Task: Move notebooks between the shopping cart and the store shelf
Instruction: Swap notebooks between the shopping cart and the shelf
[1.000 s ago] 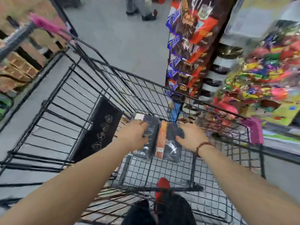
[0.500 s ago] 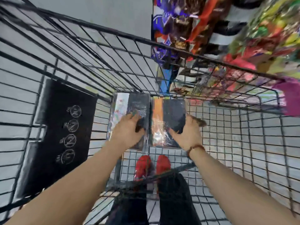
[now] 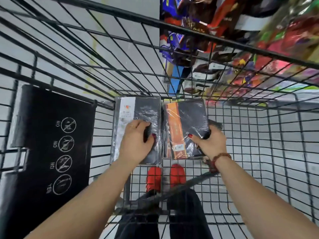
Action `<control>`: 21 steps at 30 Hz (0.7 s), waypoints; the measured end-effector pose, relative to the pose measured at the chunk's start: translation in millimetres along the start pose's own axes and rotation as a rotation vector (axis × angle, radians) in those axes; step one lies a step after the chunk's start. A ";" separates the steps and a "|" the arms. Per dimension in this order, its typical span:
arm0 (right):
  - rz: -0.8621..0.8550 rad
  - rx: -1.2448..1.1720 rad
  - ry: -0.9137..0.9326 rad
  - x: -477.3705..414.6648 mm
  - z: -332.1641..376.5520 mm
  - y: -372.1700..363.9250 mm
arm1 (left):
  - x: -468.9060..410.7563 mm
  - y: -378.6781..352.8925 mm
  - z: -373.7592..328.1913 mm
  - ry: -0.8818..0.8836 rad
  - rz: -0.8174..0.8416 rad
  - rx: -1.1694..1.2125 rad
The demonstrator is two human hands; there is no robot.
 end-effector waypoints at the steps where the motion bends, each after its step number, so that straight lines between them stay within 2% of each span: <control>1: 0.004 -0.022 -0.002 0.0 0.0 3.1 | -0.7 -0.5 -0.6 0.001 -0.004 0.002; 8: -0.147 -0.189 0.086 16.0 0.2 18.6 | -1.3 -0.8 -2.0 0.012 0.018 0.043; 12: -0.114 -0.335 0.082 19.5 5.0 12.9 | 1.2 -1.1 -1.3 0.047 0.017 0.144; 17: -0.018 -0.485 0.012 23.8 11.3 -7.2 | 5.2 -16.2 -10.8 0.146 0.102 0.502; 21: 0.007 -0.495 0.052 26.2 24.7 -19.7 | 14.2 -21.4 -23.2 0.278 0.170 0.771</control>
Point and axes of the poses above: each hand's wrist, its own x-axis away from the middle knuckle, its own y-axis out of the back of the hand, z = x × y, the point moved 9 cm from there along -x, towards the middle knuckle, and after that the axes turned 9 degrees about -x, right-handed, at the moved point
